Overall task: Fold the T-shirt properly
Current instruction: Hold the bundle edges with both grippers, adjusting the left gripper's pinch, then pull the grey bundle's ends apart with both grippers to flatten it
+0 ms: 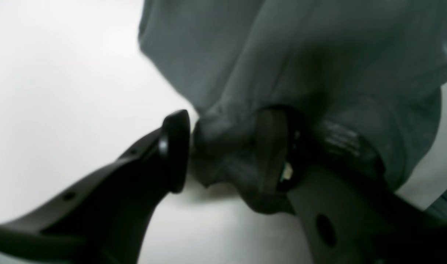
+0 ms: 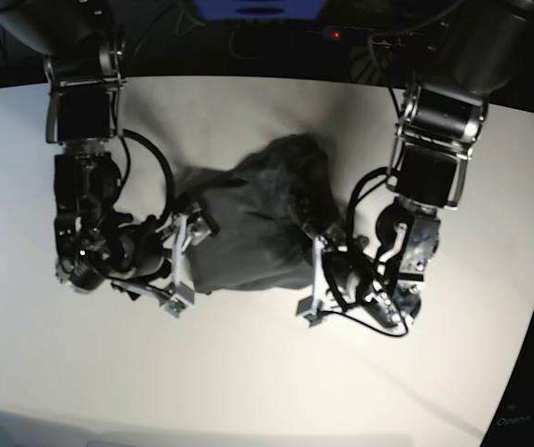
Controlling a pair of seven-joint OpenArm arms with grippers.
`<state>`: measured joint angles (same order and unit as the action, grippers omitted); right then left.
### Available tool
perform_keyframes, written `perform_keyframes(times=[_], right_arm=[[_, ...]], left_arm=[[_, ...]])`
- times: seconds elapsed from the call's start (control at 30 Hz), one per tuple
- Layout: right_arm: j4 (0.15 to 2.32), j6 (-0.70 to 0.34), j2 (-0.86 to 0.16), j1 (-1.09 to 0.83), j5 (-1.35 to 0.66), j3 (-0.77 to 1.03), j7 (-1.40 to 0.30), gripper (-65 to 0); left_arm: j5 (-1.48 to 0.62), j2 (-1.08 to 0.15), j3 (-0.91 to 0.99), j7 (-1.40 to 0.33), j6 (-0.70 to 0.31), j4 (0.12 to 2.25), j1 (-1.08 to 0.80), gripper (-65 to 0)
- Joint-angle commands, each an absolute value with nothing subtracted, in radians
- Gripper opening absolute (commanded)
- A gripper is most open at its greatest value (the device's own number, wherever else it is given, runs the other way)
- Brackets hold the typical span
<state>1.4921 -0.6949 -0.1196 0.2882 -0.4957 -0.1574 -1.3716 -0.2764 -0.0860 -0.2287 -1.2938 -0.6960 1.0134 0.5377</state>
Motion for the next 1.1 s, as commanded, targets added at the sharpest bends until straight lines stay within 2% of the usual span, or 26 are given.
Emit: perform_keyframes(times=[0.0, 0.17, 0.43, 0.67, 0.77, 1.07], right_arm=[[1.509, -0.698, -0.122, 0.312, -0.506, -0.154, -1.362, -2.6], [1.509, -0.698, -0.122, 0.314, -0.506, -0.154, -1.362, -2.6], [1.509, -0.698, -0.122, 0.317, -0.506, -0.154, -1.362, -2.6], [1.509, -0.698, -0.122, 0.318, -0.506, -0.154, -1.359, -2.6], [1.509, -0.698, -0.122, 0.318, -0.506, -0.154, -1.359, -2.6], [1.509, -0.698, -0.122, 0.318, -0.506, -0.154, -1.359, -2.6]], left_arm=[[-0.289, -0.085, -0.228, -1.283, -0.698, 1.029, 0.572, -37.3], [-0.289, -0.084, -0.229, -1.288, -0.698, 1.029, 0.576, -37.9], [-0.283, -0.084, -0.232, -1.283, -0.698, 1.029, 0.578, -53.9], [-0.282, -0.084, -0.232, -1.283, -0.698, 1.029, 0.578, -55.9], [-0.283, -0.084, -0.229, -1.288, -0.698, 1.029, 0.578, -62.4], [-0.292, -0.082, -0.217, -1.291, -0.698, 1.061, 0.602, -62.3]])
